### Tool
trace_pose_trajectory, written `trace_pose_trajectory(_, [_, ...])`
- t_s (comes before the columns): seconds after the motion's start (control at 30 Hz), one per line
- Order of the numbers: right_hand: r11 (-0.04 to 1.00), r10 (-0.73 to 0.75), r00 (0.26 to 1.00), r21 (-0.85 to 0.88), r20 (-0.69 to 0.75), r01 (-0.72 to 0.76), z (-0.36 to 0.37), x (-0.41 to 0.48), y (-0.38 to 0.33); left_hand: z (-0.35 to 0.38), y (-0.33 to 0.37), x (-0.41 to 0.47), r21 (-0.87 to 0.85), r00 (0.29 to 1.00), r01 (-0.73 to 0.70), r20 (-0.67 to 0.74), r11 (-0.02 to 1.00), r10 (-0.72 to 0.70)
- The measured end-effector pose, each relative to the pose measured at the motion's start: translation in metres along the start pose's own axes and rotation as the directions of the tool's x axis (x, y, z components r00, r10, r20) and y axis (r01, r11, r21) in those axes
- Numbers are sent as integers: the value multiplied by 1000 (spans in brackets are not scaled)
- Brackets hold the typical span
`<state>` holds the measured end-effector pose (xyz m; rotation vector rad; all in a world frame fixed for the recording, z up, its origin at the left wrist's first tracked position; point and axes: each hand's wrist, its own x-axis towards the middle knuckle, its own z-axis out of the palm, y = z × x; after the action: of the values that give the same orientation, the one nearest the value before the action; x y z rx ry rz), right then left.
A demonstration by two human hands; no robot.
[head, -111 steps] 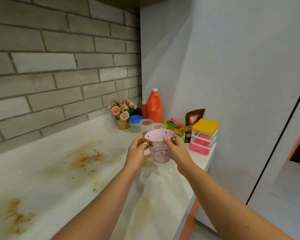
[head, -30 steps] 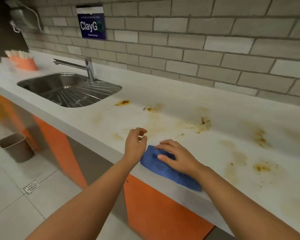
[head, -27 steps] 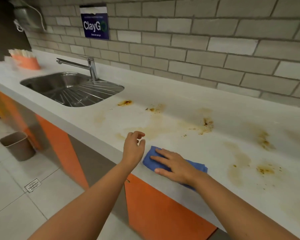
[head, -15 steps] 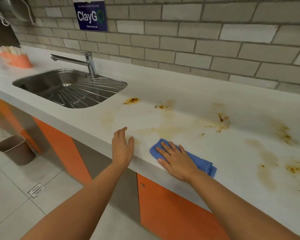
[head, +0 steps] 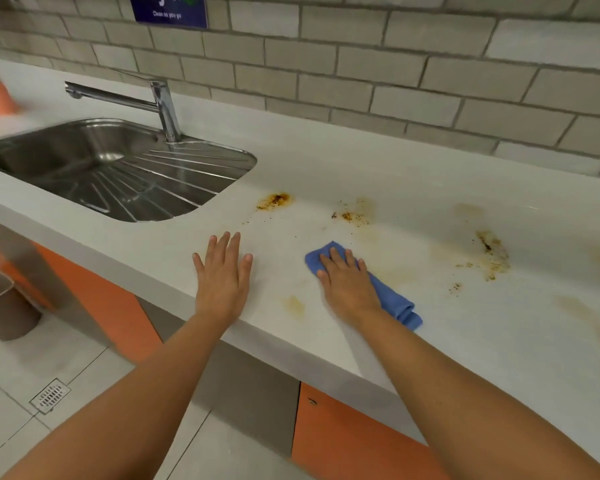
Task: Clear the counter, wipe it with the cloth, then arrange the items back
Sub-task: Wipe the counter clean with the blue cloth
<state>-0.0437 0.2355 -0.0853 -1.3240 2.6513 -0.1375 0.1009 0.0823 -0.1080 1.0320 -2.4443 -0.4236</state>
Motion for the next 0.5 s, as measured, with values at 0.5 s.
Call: trace_pose_trajectory(0.5, [995,99,994,-19,-48,-100,3,48,-30,-25,-76,48,-26,998,66,-3,997,-66])
